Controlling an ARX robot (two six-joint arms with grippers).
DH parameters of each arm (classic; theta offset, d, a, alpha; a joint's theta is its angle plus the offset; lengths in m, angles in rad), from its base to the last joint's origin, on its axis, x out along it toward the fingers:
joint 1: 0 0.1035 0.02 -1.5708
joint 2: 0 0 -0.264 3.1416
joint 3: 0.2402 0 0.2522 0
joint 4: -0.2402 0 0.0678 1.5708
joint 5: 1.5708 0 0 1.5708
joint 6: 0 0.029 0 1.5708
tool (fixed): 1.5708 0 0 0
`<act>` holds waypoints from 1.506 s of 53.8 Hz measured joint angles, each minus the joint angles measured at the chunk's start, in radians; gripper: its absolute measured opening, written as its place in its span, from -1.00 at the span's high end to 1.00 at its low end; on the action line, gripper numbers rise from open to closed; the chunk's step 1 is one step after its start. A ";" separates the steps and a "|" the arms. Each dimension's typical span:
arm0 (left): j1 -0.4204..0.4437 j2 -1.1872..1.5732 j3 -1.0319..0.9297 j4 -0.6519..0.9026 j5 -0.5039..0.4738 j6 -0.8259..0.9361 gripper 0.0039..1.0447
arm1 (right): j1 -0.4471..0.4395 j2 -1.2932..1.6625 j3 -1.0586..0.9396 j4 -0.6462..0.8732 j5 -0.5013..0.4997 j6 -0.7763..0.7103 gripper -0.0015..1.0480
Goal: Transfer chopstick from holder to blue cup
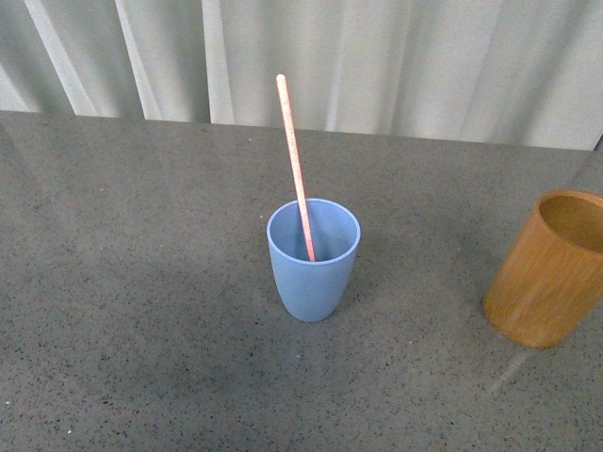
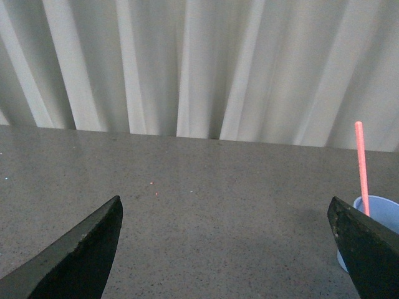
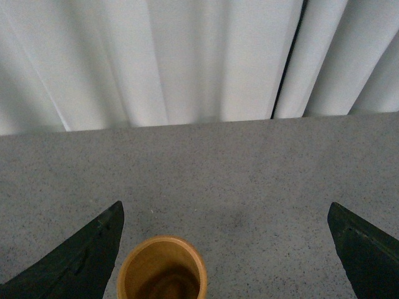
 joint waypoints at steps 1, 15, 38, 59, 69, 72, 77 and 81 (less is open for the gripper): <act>0.000 0.000 0.000 0.000 0.000 0.000 -0.87 | 0.001 0.003 0.000 0.000 -0.001 -0.001 -0.81; 0.000 0.000 0.000 0.000 0.000 0.000 -0.87 | -0.065 -0.092 -0.264 0.486 -0.212 -0.082 0.10; 0.000 0.000 0.000 0.000 0.000 0.000 -0.87 | -0.158 -0.323 -0.426 0.407 -0.307 -0.089 0.98; 0.000 0.000 0.000 0.000 -0.001 0.000 -0.87 | -0.158 -0.518 -0.502 0.313 -0.310 -0.089 0.98; 0.000 0.000 0.000 0.000 -0.001 0.000 -0.87 | -0.158 -0.604 -0.503 0.232 -0.310 -0.089 0.98; 0.000 0.000 0.000 0.000 -0.001 0.000 -0.87 | -0.158 -0.632 -0.503 0.207 -0.310 -0.089 0.98; 0.000 0.000 0.000 0.000 -0.001 0.000 -0.87 | -0.158 -0.678 -0.503 0.164 -0.310 -0.089 0.98; 0.000 0.000 0.000 0.000 -0.001 0.000 -0.87 | -0.158 -0.702 -0.503 0.139 -0.310 -0.089 0.98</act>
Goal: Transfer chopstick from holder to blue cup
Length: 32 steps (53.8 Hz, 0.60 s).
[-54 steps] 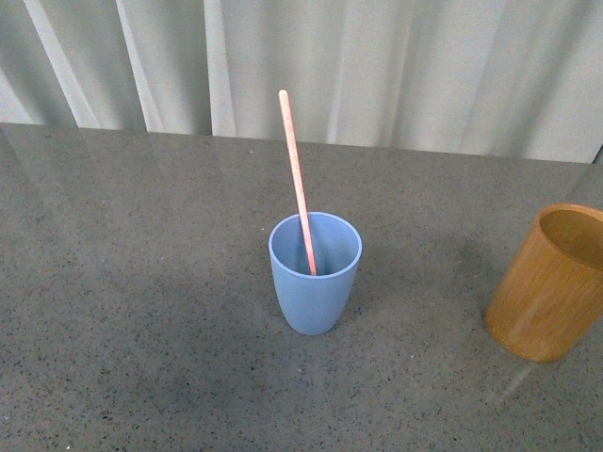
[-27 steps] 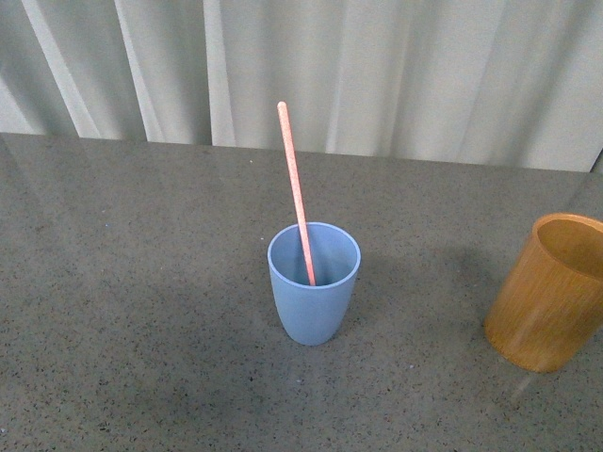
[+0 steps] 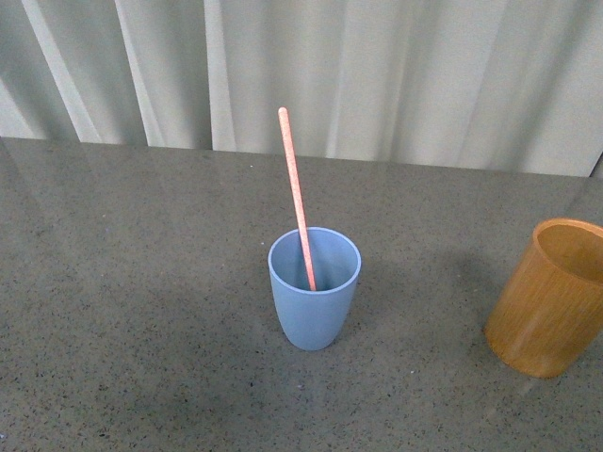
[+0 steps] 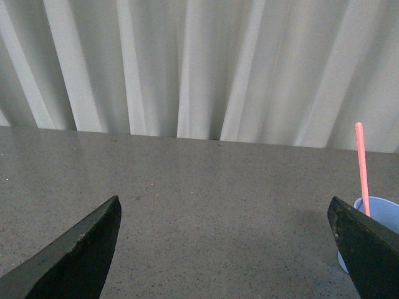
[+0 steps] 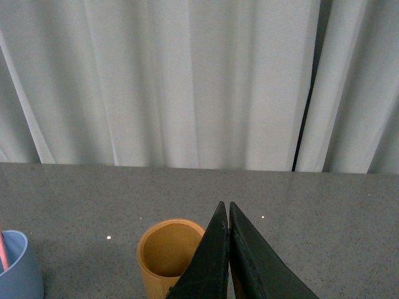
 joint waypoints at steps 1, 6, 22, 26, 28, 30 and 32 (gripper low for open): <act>0.000 0.000 0.000 0.000 0.000 0.000 -0.87 | 0.000 -0.013 0.000 -0.013 0.000 0.000 0.98; 0.000 0.000 0.000 0.000 0.000 0.000 -0.87 | 0.000 -0.062 0.000 -0.060 0.000 0.000 0.98; 0.000 0.000 0.000 0.000 0.000 0.000 -0.87 | 0.000 -0.171 0.000 -0.168 0.000 0.000 0.98; 0.000 0.000 0.000 0.000 0.000 0.000 -0.87 | 0.000 -0.188 0.000 -0.185 0.000 0.000 0.98; 0.000 0.000 0.000 0.000 0.000 0.000 -0.87 | 0.000 -0.195 0.000 -0.192 0.000 0.000 0.98; 0.000 0.000 0.000 0.000 0.000 0.000 -0.87 | 0.000 -0.201 0.000 -0.198 0.000 0.000 0.98; 0.000 0.000 0.000 0.000 0.000 0.000 -0.87 | 0.000 -0.235 0.000 -0.236 0.000 0.000 0.98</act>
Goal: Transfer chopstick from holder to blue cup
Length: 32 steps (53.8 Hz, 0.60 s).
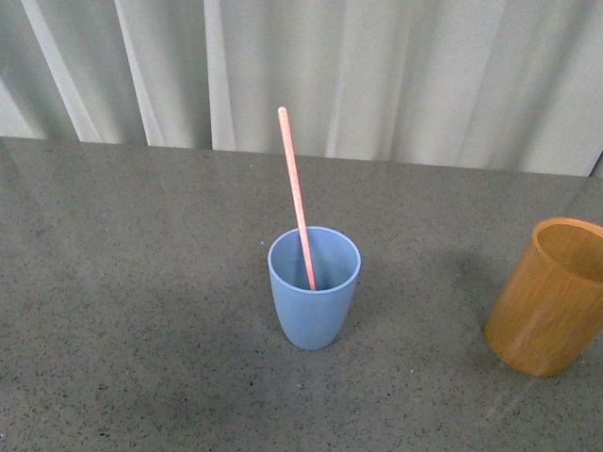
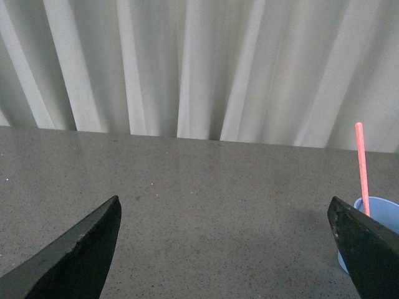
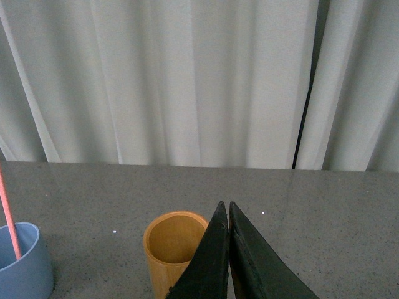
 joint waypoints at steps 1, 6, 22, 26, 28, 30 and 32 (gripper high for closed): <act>0.000 0.000 0.000 0.000 0.000 0.000 -0.87 | 0.000 -0.014 0.000 -0.020 0.000 0.000 0.98; 0.000 0.000 0.000 0.000 0.000 0.000 -0.87 | 0.000 -0.116 0.000 -0.135 0.001 0.000 0.98; 0.000 -0.001 0.000 0.000 0.000 0.000 -0.87 | 0.000 -0.139 0.000 -0.140 0.001 0.000 0.98; 0.000 -0.001 0.000 0.000 0.000 0.000 -0.87 | 0.000 -0.139 0.000 -0.141 0.001 0.000 0.93; 0.000 -0.001 0.000 0.000 0.000 0.000 -0.87 | 0.000 -0.139 0.000 -0.141 0.001 0.000 0.80; 0.000 -0.001 0.000 0.000 0.000 0.000 -0.87 | 0.000 -0.139 0.000 -0.141 0.001 0.000 0.70; 0.000 -0.001 0.000 0.000 0.000 0.000 -0.87 | 0.000 -0.139 0.000 -0.141 0.001 0.000 0.56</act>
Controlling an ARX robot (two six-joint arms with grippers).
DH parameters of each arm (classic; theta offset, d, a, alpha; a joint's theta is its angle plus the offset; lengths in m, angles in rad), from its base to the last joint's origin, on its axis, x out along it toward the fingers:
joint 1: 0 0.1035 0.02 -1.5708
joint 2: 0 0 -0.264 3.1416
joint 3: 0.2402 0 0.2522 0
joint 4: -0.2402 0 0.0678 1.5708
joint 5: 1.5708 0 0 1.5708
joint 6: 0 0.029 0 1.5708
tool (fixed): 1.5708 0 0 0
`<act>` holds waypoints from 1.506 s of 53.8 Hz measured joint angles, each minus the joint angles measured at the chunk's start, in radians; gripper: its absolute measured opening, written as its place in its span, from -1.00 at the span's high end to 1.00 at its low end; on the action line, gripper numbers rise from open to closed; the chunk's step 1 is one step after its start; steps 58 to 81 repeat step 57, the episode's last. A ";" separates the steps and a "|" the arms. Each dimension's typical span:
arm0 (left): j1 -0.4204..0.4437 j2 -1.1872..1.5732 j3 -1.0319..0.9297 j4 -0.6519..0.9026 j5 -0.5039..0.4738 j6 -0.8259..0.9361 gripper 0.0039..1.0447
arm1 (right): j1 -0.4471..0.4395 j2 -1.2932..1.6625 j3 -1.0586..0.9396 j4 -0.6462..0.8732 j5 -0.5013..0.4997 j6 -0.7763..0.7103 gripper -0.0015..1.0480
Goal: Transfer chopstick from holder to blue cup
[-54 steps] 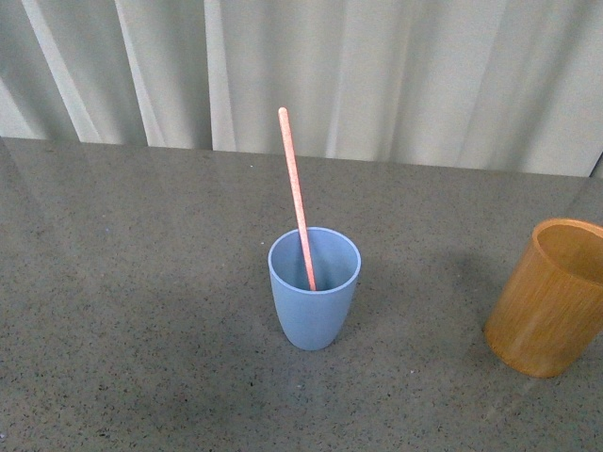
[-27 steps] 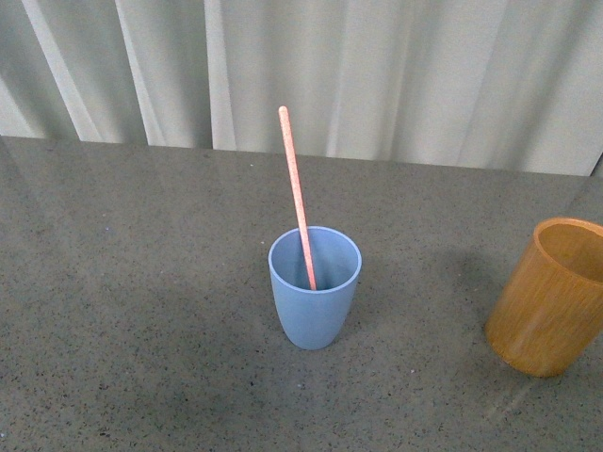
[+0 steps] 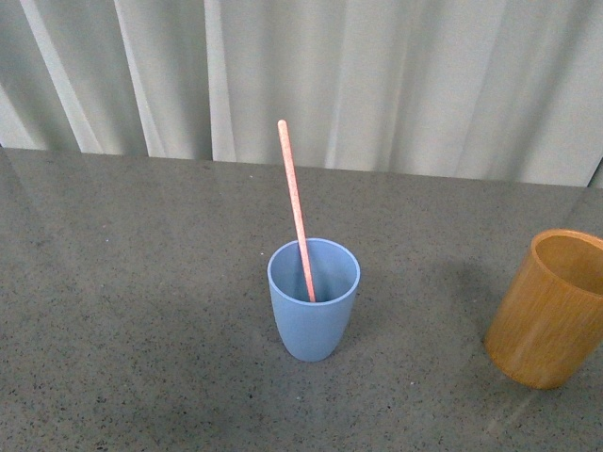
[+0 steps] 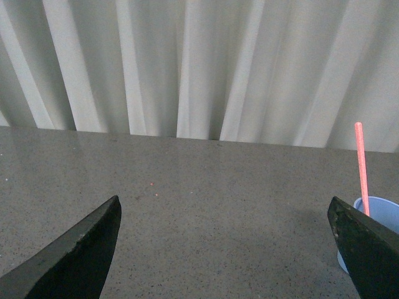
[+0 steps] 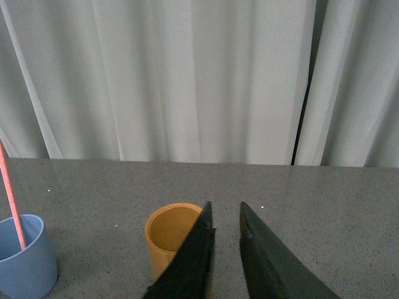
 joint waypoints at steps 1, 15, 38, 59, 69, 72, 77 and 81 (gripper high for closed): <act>0.000 0.000 0.000 0.000 0.000 0.000 -0.87 | 0.000 0.000 0.000 0.000 0.000 0.000 0.53; 0.000 0.000 0.000 0.000 0.000 0.000 -0.87 | 0.000 0.000 0.000 0.000 0.000 0.000 -0.28; 0.000 0.000 0.000 0.000 0.000 0.000 -0.87 | 0.000 0.000 0.000 0.000 0.000 0.000 -0.81; 0.000 0.000 0.000 0.000 0.000 0.000 -0.87 | 0.000 0.000 0.000 0.000 0.000 0.000 -0.81; 0.000 0.000 0.000 0.000 0.000 0.000 -0.87 | 0.000 0.000 0.000 0.000 0.000 0.000 -0.81; 0.000 0.000 0.000 0.000 0.000 0.000 -0.87 | 0.000 0.000 0.000 0.000 0.000 0.000 -0.81; 0.000 0.000 0.000 0.000 0.000 0.000 -0.87 | 0.000 0.000 0.000 0.000 0.000 0.000 -0.81; 0.000 0.000 0.000 0.000 0.000 0.000 -0.87 | 0.000 0.000 0.000 0.000 0.000 0.000 -0.81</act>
